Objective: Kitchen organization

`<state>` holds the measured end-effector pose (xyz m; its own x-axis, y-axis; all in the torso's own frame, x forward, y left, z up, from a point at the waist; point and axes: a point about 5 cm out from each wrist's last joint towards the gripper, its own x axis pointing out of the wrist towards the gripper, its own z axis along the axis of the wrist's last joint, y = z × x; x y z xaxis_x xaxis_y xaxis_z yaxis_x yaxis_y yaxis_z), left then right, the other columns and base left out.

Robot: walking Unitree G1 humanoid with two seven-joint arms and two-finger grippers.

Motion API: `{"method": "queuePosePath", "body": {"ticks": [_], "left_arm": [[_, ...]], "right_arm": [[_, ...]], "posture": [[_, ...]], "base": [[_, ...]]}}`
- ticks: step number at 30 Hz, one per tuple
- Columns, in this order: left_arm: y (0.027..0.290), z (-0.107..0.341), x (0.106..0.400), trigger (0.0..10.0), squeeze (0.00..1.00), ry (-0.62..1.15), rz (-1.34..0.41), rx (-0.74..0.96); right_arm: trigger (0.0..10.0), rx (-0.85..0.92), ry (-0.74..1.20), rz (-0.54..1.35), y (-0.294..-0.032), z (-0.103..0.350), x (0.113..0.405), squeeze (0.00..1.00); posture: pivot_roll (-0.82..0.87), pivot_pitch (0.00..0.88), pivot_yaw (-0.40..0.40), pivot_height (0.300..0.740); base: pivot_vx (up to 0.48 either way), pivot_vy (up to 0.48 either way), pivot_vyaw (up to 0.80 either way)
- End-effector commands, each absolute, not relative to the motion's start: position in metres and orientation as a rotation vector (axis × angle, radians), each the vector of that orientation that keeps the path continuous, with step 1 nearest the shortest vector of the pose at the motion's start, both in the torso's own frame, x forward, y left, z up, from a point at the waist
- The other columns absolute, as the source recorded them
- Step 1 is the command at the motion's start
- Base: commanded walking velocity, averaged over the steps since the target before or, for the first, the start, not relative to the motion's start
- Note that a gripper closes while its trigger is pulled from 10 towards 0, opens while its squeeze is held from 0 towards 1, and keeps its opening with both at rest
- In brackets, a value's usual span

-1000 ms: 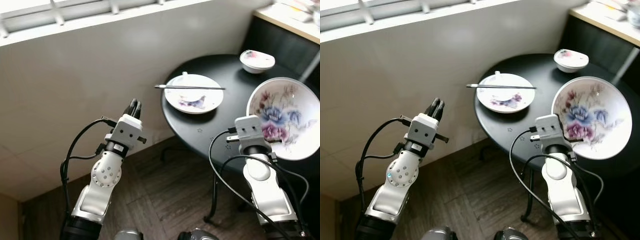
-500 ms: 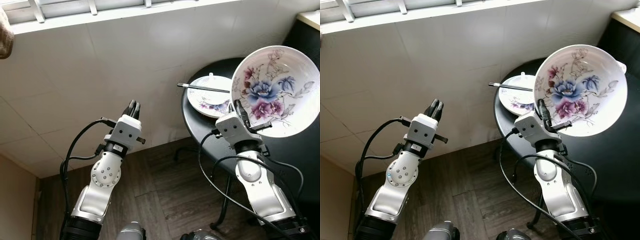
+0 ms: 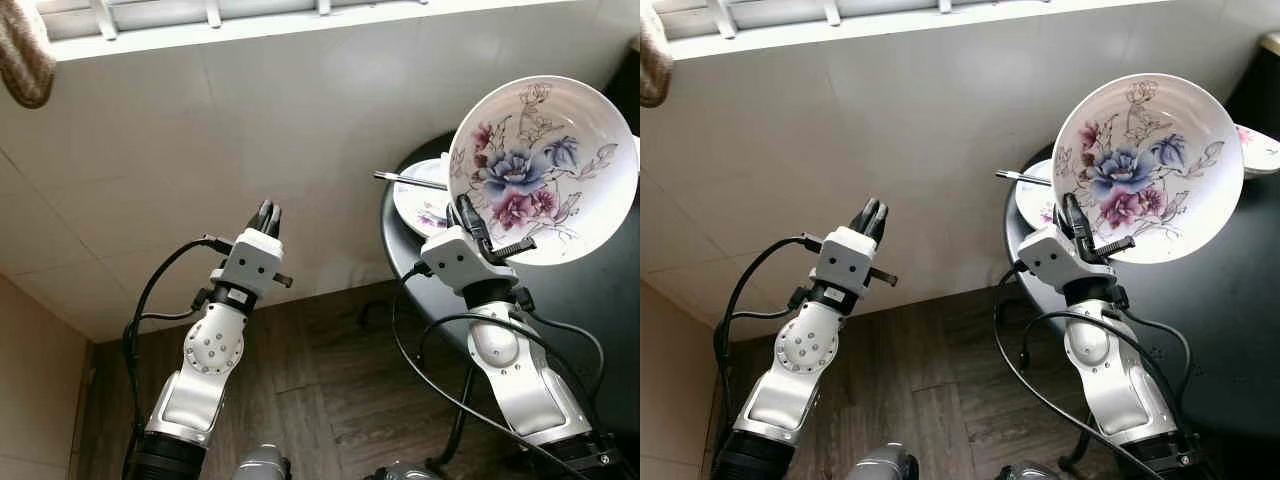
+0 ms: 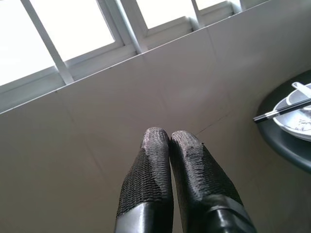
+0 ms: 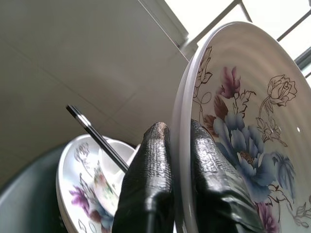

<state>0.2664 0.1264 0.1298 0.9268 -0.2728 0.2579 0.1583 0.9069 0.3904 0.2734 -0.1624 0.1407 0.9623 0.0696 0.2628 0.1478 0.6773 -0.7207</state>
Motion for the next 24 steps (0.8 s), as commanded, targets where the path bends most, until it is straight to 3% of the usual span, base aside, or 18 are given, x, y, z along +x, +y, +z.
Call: {"method": "queuePosePath", "body": {"ticks": [1, 14, 24], "left_arm": [[0.1277, 0.1301, 0.2689, 10.0, 0.0, -0.297, -0.222, 0.362], [0.1262, 0.1317, 0.2698, 10.0, 0.0, -0.303, -0.238, 0.348], [0.1268, 0.133, 0.2695, 10.0, 0.0, -0.322, -0.243, 0.369]], "right_arm": [[0.0, -0.833, -0.343, -0.04, -0.1568, 0.1512, 0.2741, 0.0], [0.0, -0.816, -0.338, -0.031, -0.1539, 0.1479, 0.2744, 0.0], [0.0, -0.806, -0.338, -0.023, -0.1517, 0.1462, 0.2762, 0.0]], "posture": [[0.12, 0.0, -0.015, 0.74], [0.12, 0.0, -0.011, 0.74], [0.13, 0.0, -0.012, 0.74]], "base": [[0.0, 0.0, 0.8], [0.0, 0.462, 0.8], [0.0, 0.0, 0.8]]}}
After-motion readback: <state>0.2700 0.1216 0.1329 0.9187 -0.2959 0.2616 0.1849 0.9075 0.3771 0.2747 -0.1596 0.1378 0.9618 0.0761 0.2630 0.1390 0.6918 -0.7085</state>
